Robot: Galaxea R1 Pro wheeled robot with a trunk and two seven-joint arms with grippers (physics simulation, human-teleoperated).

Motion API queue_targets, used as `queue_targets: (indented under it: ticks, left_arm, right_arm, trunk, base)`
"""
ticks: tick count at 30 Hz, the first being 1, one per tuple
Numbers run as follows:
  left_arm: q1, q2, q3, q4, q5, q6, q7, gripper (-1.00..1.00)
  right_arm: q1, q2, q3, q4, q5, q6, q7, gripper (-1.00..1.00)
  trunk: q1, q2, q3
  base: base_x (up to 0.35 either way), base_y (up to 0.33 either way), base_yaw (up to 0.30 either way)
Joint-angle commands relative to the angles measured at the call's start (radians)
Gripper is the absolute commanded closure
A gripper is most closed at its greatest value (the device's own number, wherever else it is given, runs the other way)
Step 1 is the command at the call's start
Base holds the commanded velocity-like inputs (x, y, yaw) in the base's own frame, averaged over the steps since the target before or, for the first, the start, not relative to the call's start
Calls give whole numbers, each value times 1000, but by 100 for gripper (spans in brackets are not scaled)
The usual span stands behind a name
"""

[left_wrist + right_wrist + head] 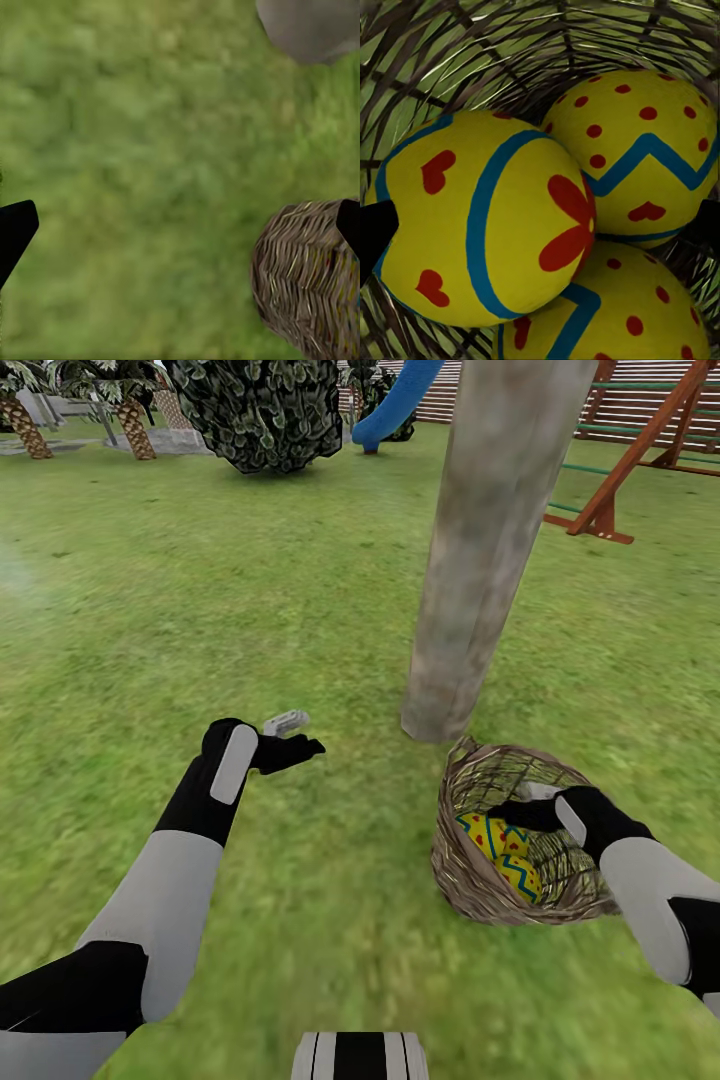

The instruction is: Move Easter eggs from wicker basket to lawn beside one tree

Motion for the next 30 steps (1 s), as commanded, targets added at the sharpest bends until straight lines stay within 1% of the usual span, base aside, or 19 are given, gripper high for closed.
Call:
queue_targets:
  ticks: [1,2,4,5,7,9,14,17,20,22,26,28,30]
  left_arm:
    - [0,0,0,-1,10,2,10,-100]
    - [0,0,0,-1,7,2,10,-100]
    - [0,0,0,-1,-3,2,10,-100]
    - [0,0,0,-1,-21,2,10,-100]
    - [0,-1,0,-1,-40,2,10,-100]
    - [0,0,0,-1,-47,2,9,-100]
    - [0,0,0,-1,-51,2,9,-100]
    - [0,0,0,-1,-52,1,9,-100]
    - [0,0,0,-1,-52,1,9,-100]
    - [0,0,0,-1,-52,0,10,-100]
    - [0,0,0,-1,-53,-1,10,-100]
    - [0,0,0,-1,-52,-1,10,-100]
    - [0,0,0,-1,-52,-1,10,-100]
  right_arm:
    - [0,-4,-6,-1,-21,7,4,-100]
    - [0,-8,-7,-1,-43,6,7,-100]
    - [0,-11,-7,0,-58,6,9,-100]
    - [0,-15,-7,0,-67,6,10,-100]
    - [0,-17,-7,1,-73,6,11,-100]
    - [0,-18,-8,2,-76,6,12,-100]
    - [1,-17,-8,4,-81,5,19,-100]
    - [1,-17,-8,5,-81,5,55,-100]
    - [1,-18,-8,7,-79,5,126,-100]
    - [1,-18,-8,25,-83,3,163,-100]
    - [1,-20,-8,47,-137,-2,180,-100]
    - [2,-27,-8,52,-180,-3,182,-100]
    - [2,-32,-8,53,-191,-3,183,-100]
  trunk:
    - [0,0,-1]
    - [0,0,-1]
    - [0,0,-1]
    - [0,0,-1]
    - [0,0,-1]
    - [0,0,-1]
    - [0,0,-1]
    - [0,0,-1]
    - [0,0,-1]
    - [0,0,-1]
    - [0,0,-1]
    - [0,0,-1]
    - [0,0,-1]
  base:
    - [0,-5,0]
    - [15,-51,0]
    - [49,-114,0]
    - [80,-191,0]
    - [81,-173,0]
    - [45,-90,0]
    - [12,-24,0]
    - [18,-31,0]
    - [46,-57,0]
    - [16,-19,0]
    - [4,-5,0]
    - [1,-4,0]
    - [0,-42,0]
